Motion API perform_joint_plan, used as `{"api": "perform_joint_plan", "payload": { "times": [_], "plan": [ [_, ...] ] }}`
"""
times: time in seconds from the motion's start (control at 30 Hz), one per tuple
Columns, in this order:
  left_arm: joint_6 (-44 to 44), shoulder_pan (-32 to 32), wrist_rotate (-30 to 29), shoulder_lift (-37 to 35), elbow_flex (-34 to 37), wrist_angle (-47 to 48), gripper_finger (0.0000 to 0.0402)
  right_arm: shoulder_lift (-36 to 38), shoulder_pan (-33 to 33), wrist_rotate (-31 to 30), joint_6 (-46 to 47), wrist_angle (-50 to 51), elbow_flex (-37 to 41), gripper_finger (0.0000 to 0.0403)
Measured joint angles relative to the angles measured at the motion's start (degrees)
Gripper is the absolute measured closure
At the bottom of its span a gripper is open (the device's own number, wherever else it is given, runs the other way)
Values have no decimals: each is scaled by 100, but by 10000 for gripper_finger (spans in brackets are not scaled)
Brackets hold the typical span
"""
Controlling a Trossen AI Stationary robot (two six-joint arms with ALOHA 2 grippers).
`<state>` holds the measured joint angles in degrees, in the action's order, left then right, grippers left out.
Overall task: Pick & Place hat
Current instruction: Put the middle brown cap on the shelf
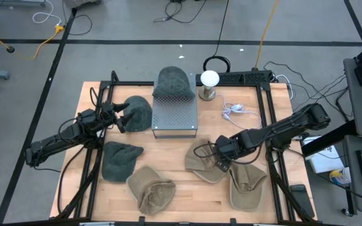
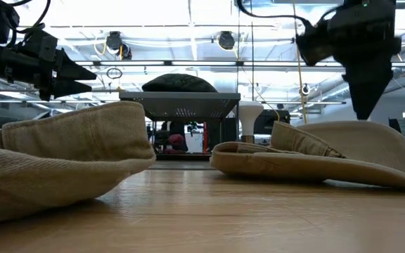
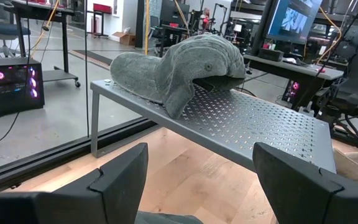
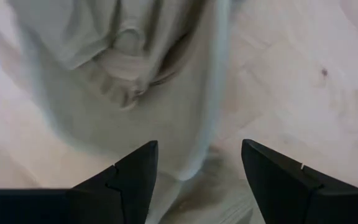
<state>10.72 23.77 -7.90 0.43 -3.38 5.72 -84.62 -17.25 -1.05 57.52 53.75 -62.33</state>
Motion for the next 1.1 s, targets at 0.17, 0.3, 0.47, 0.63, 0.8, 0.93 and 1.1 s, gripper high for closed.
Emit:
{"api": "perform_joint_plan", "payload": {
  "times": [0.17, 0.3, 0.47, 0.63, 0.8, 0.93, 1.1],
  "plan": [
    [0, 0, 2, 0, 0, 0, 107, 0, 143, 181, -126, -550, 332, 174],
    [0, 0, 0, 0, -2, 2, 107, 0, 257, 540, -298, -939, 521, 175],
    [1, -2, 2, 0, 0, 0, 108, 0, 272, 586, -469, -1139, 545, 197],
    [0, -2, 2, 0, 0, 0, 107, 0, 281, 738, -573, -1199, 545, 241],
    [1, -1, 2, 0, 0, 0, 108, 0, 283, 737, -619, -1195, 545, 286],
    [0, 0, 2, 0, 0, 0, 107, 0, 282, 883, -695, -1197, 545, 319],
    [1, -2, 1, -1, 0, 0, 107, 0, 281, 867, -832, -1197, 545, 363]
  ]
}}
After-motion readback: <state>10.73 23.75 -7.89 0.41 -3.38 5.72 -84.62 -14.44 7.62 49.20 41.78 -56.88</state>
